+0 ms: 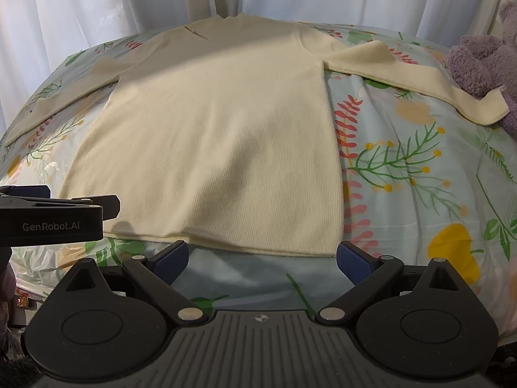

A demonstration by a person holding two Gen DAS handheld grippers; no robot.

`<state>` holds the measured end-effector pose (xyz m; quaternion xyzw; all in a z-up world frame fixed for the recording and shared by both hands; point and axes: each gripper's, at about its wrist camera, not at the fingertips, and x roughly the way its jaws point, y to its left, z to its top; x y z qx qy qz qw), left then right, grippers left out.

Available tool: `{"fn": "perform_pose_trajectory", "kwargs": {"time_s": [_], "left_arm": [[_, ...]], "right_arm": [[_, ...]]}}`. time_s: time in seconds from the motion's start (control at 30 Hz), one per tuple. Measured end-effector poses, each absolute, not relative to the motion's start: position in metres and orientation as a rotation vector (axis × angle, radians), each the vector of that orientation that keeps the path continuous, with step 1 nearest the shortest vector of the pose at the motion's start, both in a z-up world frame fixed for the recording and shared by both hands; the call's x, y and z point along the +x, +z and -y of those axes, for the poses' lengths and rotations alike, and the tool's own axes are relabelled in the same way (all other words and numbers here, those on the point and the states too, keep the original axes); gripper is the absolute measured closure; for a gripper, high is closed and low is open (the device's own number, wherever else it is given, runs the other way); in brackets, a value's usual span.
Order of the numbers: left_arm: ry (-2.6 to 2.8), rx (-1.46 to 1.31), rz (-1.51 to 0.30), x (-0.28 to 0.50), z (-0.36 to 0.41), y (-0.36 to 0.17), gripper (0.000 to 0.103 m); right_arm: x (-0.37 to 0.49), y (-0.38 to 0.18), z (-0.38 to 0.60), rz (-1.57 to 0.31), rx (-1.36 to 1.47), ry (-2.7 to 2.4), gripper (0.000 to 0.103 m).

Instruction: Fold small clothes

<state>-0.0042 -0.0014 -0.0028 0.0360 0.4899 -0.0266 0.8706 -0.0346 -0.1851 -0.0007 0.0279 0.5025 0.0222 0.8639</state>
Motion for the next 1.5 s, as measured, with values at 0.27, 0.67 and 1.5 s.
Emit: {"fn": "perform_pose_trajectory", "kwargs": {"time_s": [0.27,0.67,1.5], "left_arm": [[-0.058,0.077,-1.025,-0.0055,0.0012,-0.004,0.0],[-0.059,0.072,-1.03,-0.0069,-0.0002,-0.0058,0.0],[-0.047,0.07,-1.039,-0.0054,-0.001,-0.003,0.0]], "right_arm": [[-0.0349,-0.0037,0.1844,-1.056,0.058,0.043,0.004],[-0.0367,-0.0035,0.1845,-1.053,0.061,0.039,0.004],[-0.0361,-0.005,0.1858,-1.051,0.074,0.051,0.004]]}}
